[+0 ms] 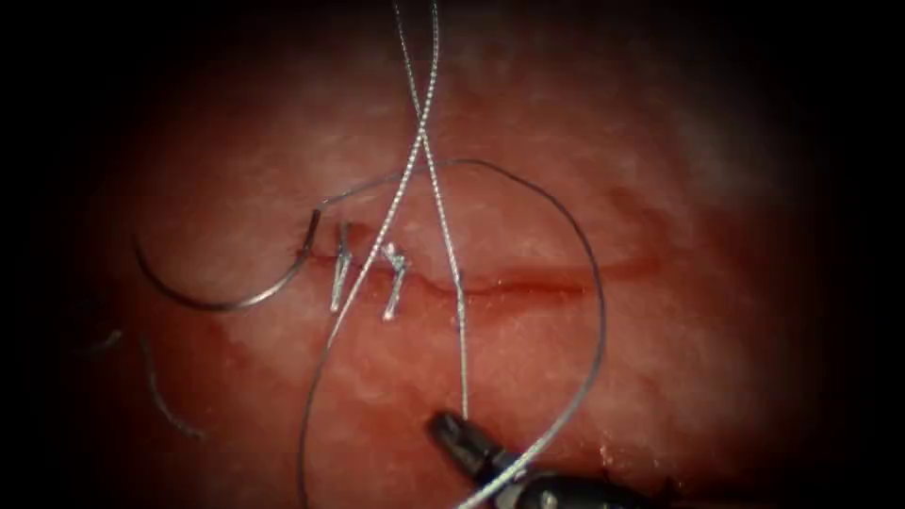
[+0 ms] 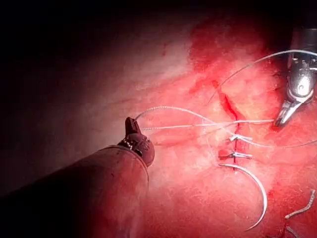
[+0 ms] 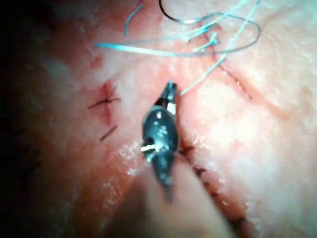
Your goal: Wound Closure
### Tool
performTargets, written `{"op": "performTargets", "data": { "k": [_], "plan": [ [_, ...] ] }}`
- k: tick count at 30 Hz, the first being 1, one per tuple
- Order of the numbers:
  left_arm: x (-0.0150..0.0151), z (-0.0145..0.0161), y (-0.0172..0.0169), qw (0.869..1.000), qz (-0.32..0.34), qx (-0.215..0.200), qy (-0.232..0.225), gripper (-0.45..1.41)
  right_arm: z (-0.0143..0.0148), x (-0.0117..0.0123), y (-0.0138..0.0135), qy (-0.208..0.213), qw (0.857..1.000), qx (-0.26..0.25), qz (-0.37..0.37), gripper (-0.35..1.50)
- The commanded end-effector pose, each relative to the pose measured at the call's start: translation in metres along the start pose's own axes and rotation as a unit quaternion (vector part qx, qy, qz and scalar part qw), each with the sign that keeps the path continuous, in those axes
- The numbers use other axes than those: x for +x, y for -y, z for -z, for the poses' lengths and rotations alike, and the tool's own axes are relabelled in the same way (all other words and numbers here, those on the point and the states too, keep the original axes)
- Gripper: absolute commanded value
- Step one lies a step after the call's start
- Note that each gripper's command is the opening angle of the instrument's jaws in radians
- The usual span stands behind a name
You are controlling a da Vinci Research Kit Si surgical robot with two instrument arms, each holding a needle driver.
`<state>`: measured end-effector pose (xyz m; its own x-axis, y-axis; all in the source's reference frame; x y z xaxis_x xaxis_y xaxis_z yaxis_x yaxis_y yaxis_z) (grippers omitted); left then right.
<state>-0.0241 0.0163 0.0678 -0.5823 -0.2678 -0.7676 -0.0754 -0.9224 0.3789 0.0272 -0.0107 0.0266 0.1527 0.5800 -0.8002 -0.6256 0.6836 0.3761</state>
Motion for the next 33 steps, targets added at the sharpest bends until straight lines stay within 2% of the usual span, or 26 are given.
{"op": "performTargets", "data": {
  "k": [1,8,17,18,19,22,24,27,31,33],
  "plan": [
    [-0.0001,-0.0005,-0.0008,1.0,0.001,-0.001,0.001,-0.45,0.0003,-0.0016,0.0019,0.004,1.0,0.007,0.001,-0.35],
    [0.0,-0.0005,-0.0011,1.0,0.001,0.002,0.003,-0.45,0.0006,-0.0016,0.0026,0.007,1.0,0.011,0.002,-0.35],
    [0.002,0.0006,-0.0035,0.997,-0.003,-0.026,-0.072,-0.45,0.0005,-0.0004,0.0022,-0.011,1.0,0.01,-0.004,-0.35],
    [0.0023,0.0008,-0.0039,0.996,0.002,-0.031,-0.083,-0.45,0.0006,-0.0001,0.0021,-0.017,1.0,0.011,-0.006,0.0],
    [0.0027,0.001,-0.0042,0.995,0.008,-0.035,-0.094,-0.45,0.0007,0.0002,0.0021,-0.02,1.0,0.015,-0.001,0.19],
    [0.0041,0.0016,-0.0051,0.989,0.021,-0.055,-0.136,-0.45,0.0011,0.0011,0.0022,-0.019,0.999,0.026,0.005,0.66],
    [0.0049,0.002,-0.0054,0.985,0.033,-0.066,-0.158,-0.45,0.0013,0.0022,0.0021,-0.019,0.999,0.036,0.01,0.89],
    [0.0063,0.0028,-0.006,0.975,0.052,-0.079,-0.2,-0.45,0.002,0.0039,0.0015,-0.018,0.998,0.052,0.021,1.01],
    [0.0078,0.0038,-0.0063,0.96,0.084,-0.084,-0.253,-0.45,0.0024,0.0059,0.0,-0.018,0.996,0.082,0.035,1.01],
    [0.0087,0.0046,-0.0061,0.947,0.101,-0.079,-0.294,-0.45,0.0022,0.0068,-0.0013,-0.02,0.993,0.106,0.041,0.91]
  ]
}}
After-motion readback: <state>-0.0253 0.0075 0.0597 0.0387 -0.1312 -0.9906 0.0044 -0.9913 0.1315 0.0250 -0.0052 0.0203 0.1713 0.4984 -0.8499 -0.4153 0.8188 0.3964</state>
